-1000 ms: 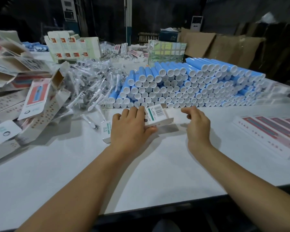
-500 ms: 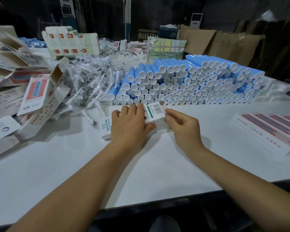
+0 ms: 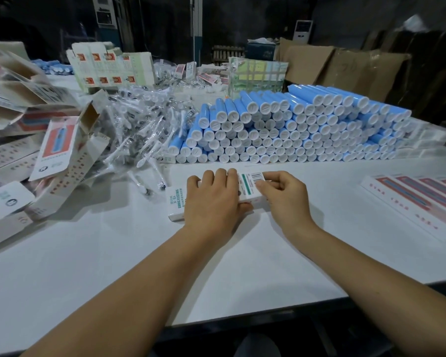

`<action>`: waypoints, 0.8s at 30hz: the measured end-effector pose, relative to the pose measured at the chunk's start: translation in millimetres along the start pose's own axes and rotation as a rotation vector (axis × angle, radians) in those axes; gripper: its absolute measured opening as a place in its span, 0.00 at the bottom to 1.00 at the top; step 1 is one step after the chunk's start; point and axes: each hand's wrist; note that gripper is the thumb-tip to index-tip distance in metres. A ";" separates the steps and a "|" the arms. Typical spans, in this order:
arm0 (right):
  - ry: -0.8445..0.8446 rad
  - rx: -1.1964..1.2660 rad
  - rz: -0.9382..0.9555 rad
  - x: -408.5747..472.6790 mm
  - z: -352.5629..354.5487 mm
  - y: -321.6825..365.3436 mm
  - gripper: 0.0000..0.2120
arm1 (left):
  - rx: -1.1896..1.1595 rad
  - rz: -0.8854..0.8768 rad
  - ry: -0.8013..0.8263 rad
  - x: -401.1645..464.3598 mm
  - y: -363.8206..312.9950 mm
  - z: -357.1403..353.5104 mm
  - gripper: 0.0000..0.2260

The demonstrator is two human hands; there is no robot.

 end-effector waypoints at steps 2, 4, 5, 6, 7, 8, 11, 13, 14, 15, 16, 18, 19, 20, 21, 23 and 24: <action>0.015 0.007 -0.007 -1.0 -1.2 0.8 0.05 | 0.017 -0.003 0.010 -0.5 -1.1 -0.1 0.31; 0.021 0.018 -0.012 -0.4 -2.6 1.1 0.06 | 0.035 -0.003 0.019 -1.1 -1.7 -0.9 0.31; 0.023 0.035 -0.023 -0.1 -3.5 1.5 0.07 | 0.039 -0.001 0.019 -1.6 -1.8 -0.9 0.31; 0.030 0.055 -0.035 0.3 -4.1 1.6 0.08 | 0.040 0.002 0.016 -2.0 -2.2 -0.6 0.31; 0.039 0.071 -0.047 0.8 -4.6 1.8 0.09 | 0.039 0.004 0.013 -2.5 -2.6 0.0 0.31; 0.051 0.085 -0.055 1.3 -4.9 2.2 0.10 | 0.039 0.006 0.009 -2.7 -2.9 0.5 0.31; 0.086 0.090 -0.050 2.1 -4.7 2.7 0.08 | 0.035 0.015 0.009 -1.9 -2.4 1.0 0.31; 0.083 0.043 -0.004 1.2 -4.0 1.3 0.09 | 0.026 0.029 0.006 -0.3 -1.6 0.9 0.30; 0.051 0.009 0.043 1.5 -3.3 1.0 0.11 | 0.018 0.041 0.002 0.5 -1.1 0.9 0.30; -0.014 -0.024 0.101 2.9 -2.7 0.6 0.14 | 0.010 0.057 -0.001 1.3 -0.6 1.2 0.30; -0.102 -0.043 0.149 4.7 -1.6 -0.2 0.17 | 0.003 0.072 -0.005 1.7 0.0 1.6 0.31; -0.212 0.067 0.074 10.9 1.7 -1.1 0.23 | -0.004 0.097 -0.020 1.7 0.4 2.4 0.32; -0.174 0.235 -0.066 13.7 2.2 1.0 0.24 | -0.013 0.103 -0.027 1.6 0.2 3.2 0.32; -0.066 0.456 -0.252 15.8 1.6 3.0 0.23 | -0.026 0.104 -0.031 1.7 -0.5 4.1 0.33; 0.081 0.660 -0.425 16.9 0.6 3.7 0.23 | -0.041 0.102 -0.032 1.8 -1.7 4.8 0.33; 0.262 0.843 -0.568 15.2 -0.3 5.7 0.20 | -0.059 0.107 -0.020 2.3 -4.3 5.6 0.34; 0.298 0.857 -0.538 14.5 -1.3 5.4 0.18 | -0.052 0.107 -0.017 2.1 -5.2 5.7 0.33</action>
Point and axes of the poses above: each hand's wrist, its own x-axis towards the middle knuckle, its own z-axis out of the back of the hand, y = z × x, and after that the axes turned 5 degrees about -y, right-handed
